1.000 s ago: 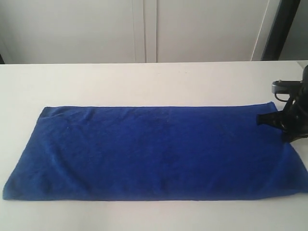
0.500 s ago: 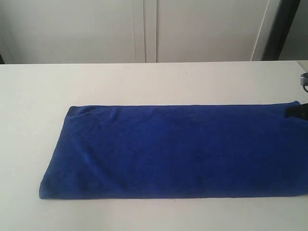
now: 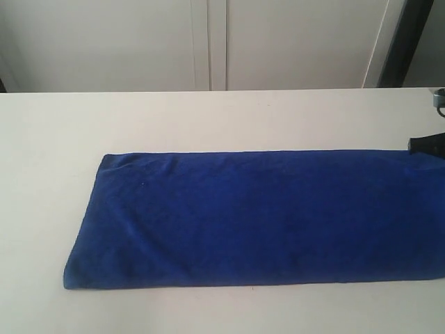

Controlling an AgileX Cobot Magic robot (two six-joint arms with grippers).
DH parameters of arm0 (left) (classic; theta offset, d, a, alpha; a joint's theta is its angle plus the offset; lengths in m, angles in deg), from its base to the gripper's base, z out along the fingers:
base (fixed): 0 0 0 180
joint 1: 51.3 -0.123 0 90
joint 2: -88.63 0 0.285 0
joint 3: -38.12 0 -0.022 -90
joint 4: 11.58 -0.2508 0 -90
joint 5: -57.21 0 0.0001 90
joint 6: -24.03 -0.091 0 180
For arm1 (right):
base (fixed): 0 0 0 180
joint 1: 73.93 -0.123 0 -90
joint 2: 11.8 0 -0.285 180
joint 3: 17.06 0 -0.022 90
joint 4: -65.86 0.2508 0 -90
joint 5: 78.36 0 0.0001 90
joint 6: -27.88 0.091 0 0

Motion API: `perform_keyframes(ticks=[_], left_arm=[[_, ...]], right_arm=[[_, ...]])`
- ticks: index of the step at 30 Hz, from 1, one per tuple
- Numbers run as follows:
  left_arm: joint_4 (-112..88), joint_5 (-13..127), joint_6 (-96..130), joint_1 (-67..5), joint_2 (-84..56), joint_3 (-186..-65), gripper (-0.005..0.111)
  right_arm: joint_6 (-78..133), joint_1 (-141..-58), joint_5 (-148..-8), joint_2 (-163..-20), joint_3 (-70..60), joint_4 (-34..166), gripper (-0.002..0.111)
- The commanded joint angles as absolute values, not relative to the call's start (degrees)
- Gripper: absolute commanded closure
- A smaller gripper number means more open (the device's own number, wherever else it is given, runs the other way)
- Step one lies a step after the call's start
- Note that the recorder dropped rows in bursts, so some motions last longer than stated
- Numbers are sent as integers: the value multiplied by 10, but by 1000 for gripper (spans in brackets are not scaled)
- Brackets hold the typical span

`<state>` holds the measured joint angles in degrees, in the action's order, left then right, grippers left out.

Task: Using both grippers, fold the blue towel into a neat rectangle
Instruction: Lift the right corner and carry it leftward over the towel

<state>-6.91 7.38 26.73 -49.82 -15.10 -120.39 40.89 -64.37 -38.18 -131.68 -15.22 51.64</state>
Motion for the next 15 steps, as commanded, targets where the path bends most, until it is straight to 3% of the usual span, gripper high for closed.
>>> perform_keyframes(ticks=[1,15], left_arm=[[-64,66,266,-500,-156,-1200,107],[-64,66,266,-500,-156,-1200,107]], right_arm=[[410,-691,-360,-1280,-157,530,108],[411,-867,-347,-1200,-157,646,108]])
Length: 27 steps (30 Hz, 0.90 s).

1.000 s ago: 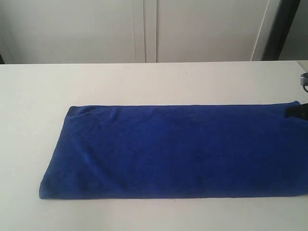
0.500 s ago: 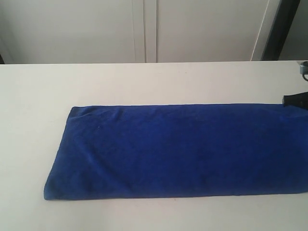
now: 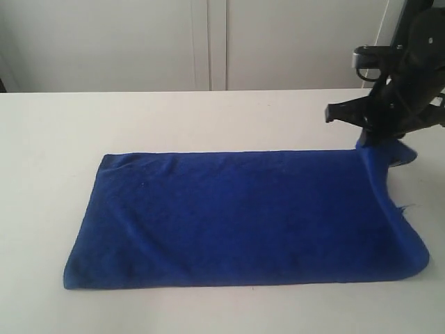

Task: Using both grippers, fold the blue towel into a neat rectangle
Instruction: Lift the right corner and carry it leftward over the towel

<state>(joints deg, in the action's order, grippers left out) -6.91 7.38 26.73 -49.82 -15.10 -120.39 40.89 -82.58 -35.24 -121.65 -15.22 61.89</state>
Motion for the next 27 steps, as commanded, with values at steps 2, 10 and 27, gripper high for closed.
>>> perform_keyframes(ticks=[2,10,27], left_arm=[[-64,66,266,-500,-156,-1200,107],[-64,66,266,-500,-156,-1200,107],[-64,66,266,-500,-156,-1200,107]], right_arm=[[411,-892,-351,-1195,-158,667,108],[414,-1000,-378,-1190,-195,750,108],[416,-1139,-446,-1234,-324,842,108]])
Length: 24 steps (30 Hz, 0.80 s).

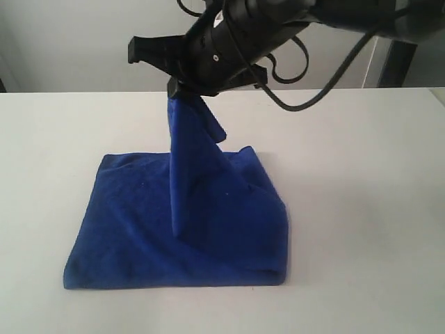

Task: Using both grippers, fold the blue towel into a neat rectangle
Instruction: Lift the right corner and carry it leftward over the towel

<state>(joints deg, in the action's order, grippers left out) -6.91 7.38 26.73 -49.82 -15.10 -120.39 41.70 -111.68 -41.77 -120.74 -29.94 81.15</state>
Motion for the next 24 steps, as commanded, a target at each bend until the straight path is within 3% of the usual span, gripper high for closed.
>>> perform_keyframes(ticks=[1,24], left_arm=[[-64,66,266,-500,-156,-1200,107],[-64,66,266,-500,-156,-1200,107]], right_arm=[[416,-1144,-449,-1244,-332,845,108],[416,-1233,-630,-1513,-400,932,108]])
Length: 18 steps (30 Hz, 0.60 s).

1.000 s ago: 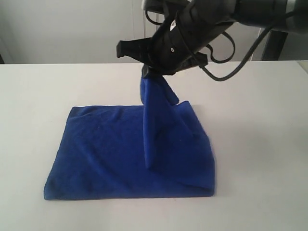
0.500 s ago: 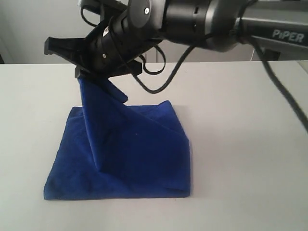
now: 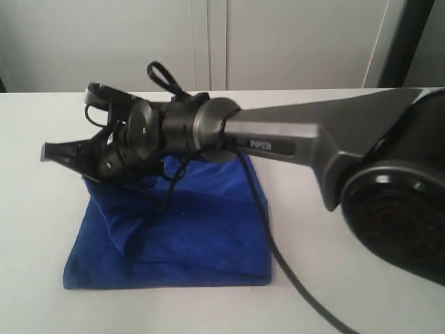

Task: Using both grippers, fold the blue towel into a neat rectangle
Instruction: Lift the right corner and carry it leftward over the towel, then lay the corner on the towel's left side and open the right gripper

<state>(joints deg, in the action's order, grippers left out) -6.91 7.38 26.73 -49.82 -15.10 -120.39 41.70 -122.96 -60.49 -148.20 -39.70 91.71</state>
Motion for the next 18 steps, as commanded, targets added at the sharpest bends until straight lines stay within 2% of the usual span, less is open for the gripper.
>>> perform_keyframes(ticks=[1,6,8,13,16,18], left_arm=[[-64,66,266,-500,-156,-1200,107],[-64,66,266,-500,-156,-1200,107],[-64,66,266,-500,-156,-1200,107],[-64,66,266,-500,-156,-1200,107],[-64,66,266,-500,-156,-1200,107],[-64,66,266,-500,-156,-1200,107]], right_arm=[[416,-1233,-631,-1522,-400,933,108],[416,-1235,-638,-1545,-400,934,107],[416,-1235,-639,-1550,-400,934,100],[416,-1235,-646,-1549,-400,945,74],[416,-1235,-653,-1549,-400,945,68],[416,-1235,-650,-1547,-400,945,68]])
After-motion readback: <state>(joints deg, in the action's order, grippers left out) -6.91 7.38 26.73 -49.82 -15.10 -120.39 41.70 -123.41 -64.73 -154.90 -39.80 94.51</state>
